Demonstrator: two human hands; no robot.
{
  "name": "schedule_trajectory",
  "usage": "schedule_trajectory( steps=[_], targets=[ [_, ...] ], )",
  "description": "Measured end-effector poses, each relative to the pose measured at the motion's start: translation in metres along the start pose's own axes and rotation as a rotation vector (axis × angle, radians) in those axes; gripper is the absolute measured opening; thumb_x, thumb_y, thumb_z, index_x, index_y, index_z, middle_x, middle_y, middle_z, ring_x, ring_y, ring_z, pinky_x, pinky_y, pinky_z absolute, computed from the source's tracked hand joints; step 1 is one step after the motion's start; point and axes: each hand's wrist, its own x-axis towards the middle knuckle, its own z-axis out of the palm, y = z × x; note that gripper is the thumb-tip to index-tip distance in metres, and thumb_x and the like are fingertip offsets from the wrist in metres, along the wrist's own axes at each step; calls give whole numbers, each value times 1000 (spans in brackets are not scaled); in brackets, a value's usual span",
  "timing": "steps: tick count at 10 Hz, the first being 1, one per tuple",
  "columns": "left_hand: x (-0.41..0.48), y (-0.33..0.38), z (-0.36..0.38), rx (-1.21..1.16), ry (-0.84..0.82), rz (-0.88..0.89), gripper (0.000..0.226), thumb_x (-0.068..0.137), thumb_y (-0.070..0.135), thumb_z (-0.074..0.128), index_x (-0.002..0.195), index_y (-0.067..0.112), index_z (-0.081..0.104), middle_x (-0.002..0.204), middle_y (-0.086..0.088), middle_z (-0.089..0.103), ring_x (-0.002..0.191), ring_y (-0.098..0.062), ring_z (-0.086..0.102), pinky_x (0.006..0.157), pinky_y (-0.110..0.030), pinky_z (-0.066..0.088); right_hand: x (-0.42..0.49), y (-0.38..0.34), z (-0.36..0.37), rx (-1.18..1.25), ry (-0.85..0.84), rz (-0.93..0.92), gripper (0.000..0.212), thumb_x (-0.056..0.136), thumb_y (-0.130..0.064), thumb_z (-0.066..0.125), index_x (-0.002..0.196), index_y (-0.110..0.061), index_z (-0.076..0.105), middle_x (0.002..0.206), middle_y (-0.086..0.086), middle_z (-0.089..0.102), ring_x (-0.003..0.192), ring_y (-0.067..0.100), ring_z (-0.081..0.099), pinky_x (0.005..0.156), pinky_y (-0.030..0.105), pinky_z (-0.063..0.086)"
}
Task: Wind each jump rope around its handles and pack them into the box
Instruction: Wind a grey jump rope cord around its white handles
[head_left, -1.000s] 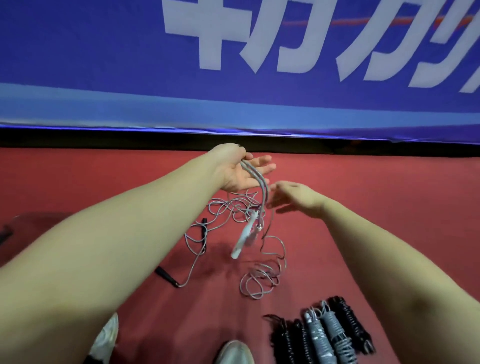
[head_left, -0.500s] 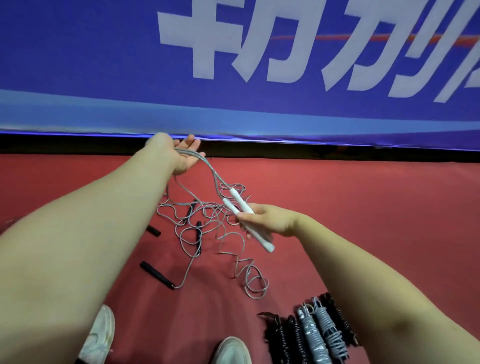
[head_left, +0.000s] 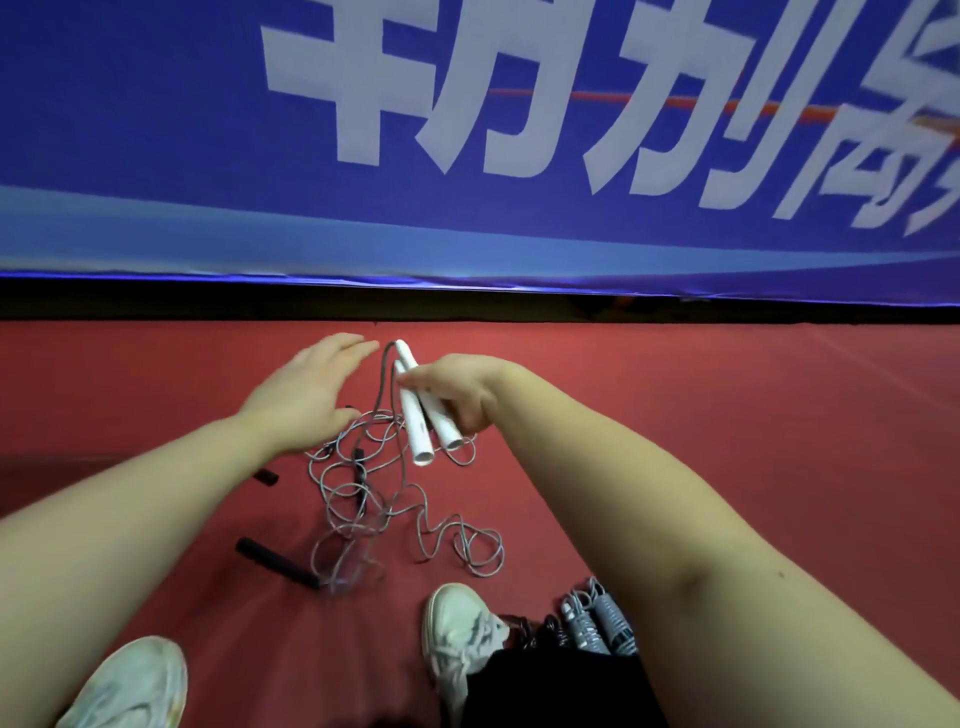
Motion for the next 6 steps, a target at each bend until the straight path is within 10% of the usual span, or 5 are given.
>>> schedule_trajectory(
  steps=[3, 5, 6],
  targets=[
    [16, -1, 34, -178, 239, 414, 42, 79, 31, 54, 121, 32, 53, 115, 3, 53, 98, -23, 58, 83, -38, 49, 43, 5, 17, 663, -132, 26, 28, 101, -17, 30, 90, -7, 53, 66, 6, 65, 55, 17, 62, 57, 26, 50],
    [16, -9, 30, -220, 244, 490, 25, 80, 25, 49, 103, 32, 56, 100, 5, 64, 93, -12, 56, 84, -25, 41, 61, 6, 22, 593, -183, 180, 36, 99, -35, 34, 74, -15, 51, 62, -1, 57, 47, 12, 55, 44, 19, 40],
    [12, -2, 7, -497, 373, 259, 7, 84, 27, 59, 85, 33, 61, 85, 19, 61, 82, 7, 53, 78, -14, 40, 59, 12, 16, 267, -93, 104, 67, 96, -59, 10, 69, -15, 54, 56, -4, 58, 52, 11, 51, 45, 21, 26]
  ],
)
